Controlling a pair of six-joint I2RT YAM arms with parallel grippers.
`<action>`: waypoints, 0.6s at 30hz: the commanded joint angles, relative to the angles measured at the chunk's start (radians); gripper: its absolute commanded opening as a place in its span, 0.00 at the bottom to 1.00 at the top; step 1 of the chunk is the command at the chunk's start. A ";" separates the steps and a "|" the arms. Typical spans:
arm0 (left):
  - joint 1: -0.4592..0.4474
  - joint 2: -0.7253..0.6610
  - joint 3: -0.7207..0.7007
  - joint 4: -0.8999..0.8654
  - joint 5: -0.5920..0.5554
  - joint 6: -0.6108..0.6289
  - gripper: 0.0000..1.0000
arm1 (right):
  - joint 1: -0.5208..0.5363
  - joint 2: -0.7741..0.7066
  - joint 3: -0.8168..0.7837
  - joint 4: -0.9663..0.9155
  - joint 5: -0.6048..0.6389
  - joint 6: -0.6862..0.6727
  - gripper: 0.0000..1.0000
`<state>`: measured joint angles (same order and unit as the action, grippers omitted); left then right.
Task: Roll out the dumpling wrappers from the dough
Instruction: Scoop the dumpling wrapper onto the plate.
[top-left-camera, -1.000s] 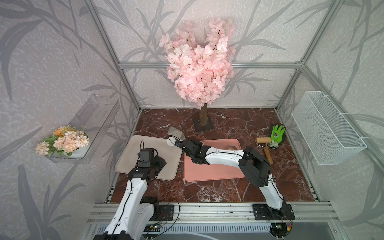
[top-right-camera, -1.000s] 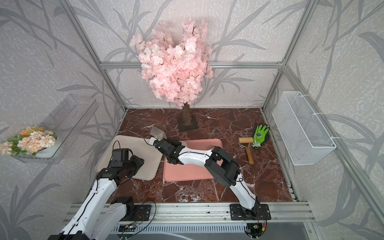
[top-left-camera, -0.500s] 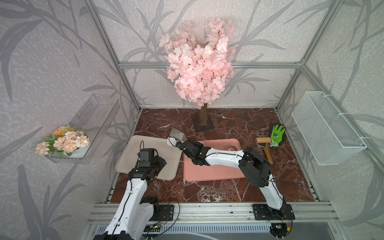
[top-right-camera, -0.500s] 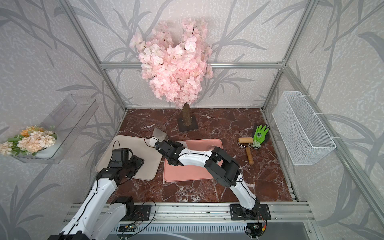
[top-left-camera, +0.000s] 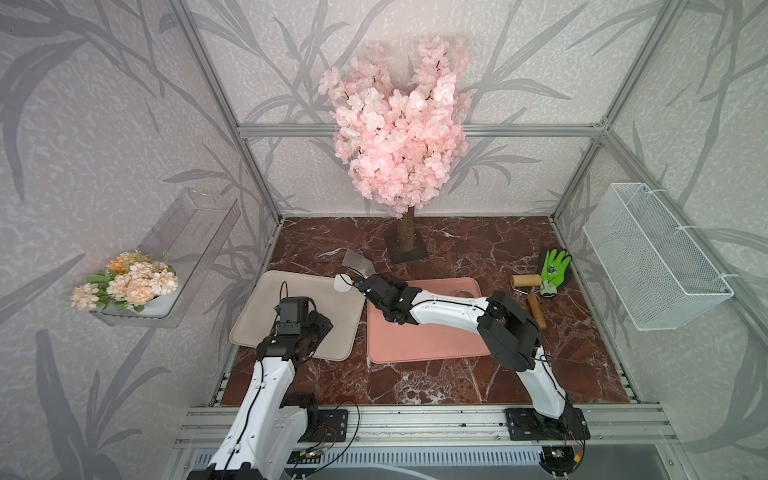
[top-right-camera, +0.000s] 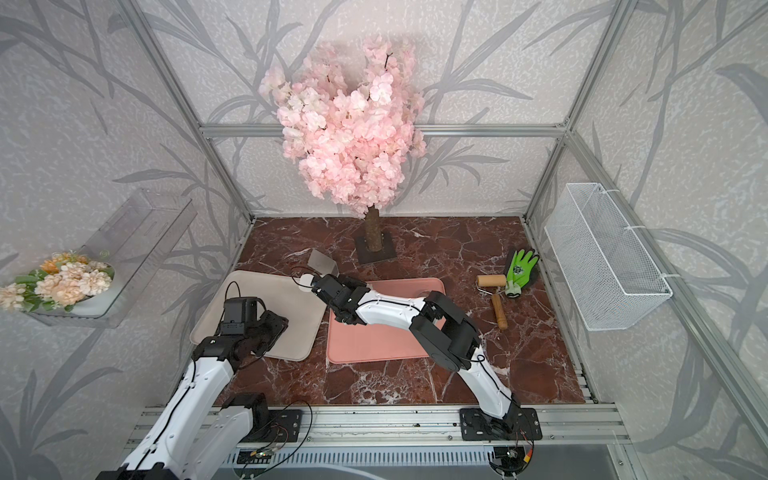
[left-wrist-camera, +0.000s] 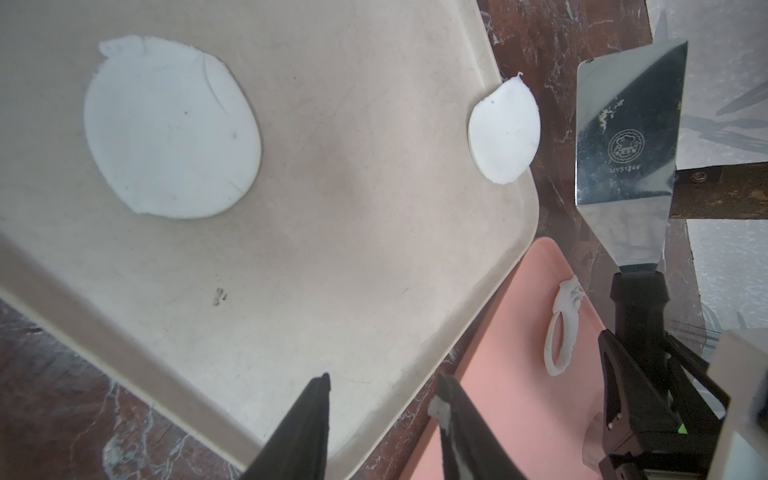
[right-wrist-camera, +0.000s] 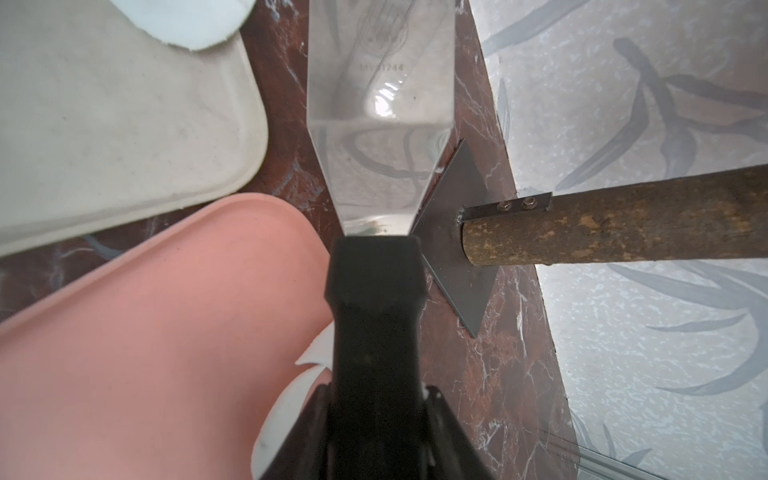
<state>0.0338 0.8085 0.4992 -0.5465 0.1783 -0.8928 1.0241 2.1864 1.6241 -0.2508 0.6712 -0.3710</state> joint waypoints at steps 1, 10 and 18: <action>0.003 -0.008 -0.017 -0.004 -0.001 -0.002 0.45 | 0.003 0.013 0.038 0.000 0.006 0.014 0.00; 0.004 -0.011 -0.022 -0.004 -0.003 -0.002 0.45 | 0.001 0.032 0.053 -0.022 -0.006 0.020 0.00; 0.005 -0.009 -0.024 -0.002 -0.002 -0.002 0.45 | 0.006 0.027 0.034 -0.014 -0.010 0.020 0.00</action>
<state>0.0338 0.8082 0.4870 -0.5461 0.1783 -0.8928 1.0248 2.2070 1.6394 -0.2855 0.6525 -0.3679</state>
